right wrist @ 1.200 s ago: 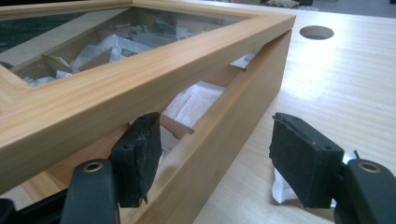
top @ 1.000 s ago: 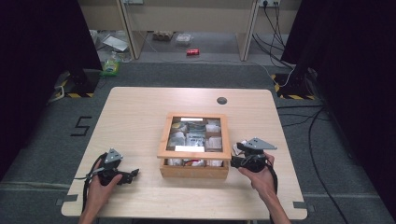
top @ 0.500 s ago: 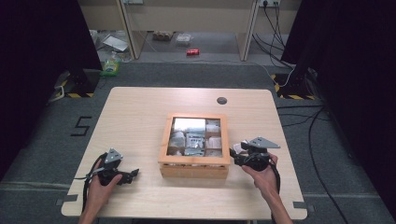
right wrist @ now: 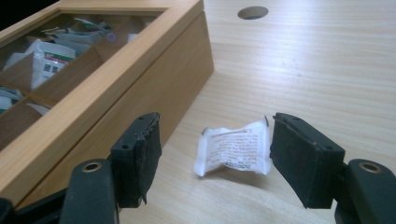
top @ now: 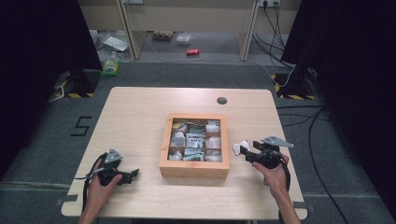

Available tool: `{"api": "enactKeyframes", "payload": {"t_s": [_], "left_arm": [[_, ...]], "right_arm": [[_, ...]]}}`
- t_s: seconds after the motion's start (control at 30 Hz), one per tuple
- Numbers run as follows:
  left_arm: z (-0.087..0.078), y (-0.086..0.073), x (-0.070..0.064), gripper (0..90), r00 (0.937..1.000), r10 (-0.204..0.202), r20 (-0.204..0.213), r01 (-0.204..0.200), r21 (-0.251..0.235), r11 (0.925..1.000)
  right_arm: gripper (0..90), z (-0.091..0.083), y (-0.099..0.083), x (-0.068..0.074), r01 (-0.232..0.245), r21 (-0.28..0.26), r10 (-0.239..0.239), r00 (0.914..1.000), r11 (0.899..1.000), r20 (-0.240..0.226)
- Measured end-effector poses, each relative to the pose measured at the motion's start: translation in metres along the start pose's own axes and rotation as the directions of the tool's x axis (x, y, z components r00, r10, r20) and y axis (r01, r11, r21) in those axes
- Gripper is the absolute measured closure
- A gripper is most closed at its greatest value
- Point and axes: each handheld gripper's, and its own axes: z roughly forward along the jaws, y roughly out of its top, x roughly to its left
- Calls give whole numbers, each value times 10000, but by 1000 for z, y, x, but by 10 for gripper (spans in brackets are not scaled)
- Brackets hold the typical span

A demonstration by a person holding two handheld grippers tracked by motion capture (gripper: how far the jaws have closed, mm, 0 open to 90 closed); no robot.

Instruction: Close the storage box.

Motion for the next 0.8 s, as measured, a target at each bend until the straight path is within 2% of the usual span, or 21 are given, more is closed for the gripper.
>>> {"api": "enactKeyframes", "payload": {"t_s": [0.33,0.57,0.8], "left_arm": [[0,0,0,0,10000,-1,1,1,-2,10000],[0,0,0,0,10000,-1,-2,1,8,10000],[0,0,0,0,10000,-1,0,1,-1,10000]], "right_arm": [[332,0,-4,-13,-360,185,355,9989,9992,294],[328,0,-8,-20,-329,300,312,9981,9990,540],[317,-2,-15,-29,-495,556,456,9966,9972,692]]}}
